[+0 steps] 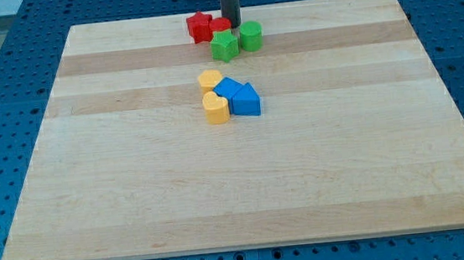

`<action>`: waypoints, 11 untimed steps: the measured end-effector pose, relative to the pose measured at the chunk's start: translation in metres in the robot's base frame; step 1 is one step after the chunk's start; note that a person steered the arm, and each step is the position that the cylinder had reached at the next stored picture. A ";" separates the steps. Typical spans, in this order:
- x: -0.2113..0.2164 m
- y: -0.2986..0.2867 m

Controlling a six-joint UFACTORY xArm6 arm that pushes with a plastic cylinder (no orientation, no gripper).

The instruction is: Separate the red circle from the green blocks

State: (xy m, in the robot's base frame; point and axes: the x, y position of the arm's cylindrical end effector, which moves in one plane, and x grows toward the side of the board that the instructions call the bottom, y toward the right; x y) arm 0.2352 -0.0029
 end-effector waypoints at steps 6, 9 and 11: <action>0.004 -0.042; 0.010 -0.068; 0.024 -0.085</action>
State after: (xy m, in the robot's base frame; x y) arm 0.2595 -0.0881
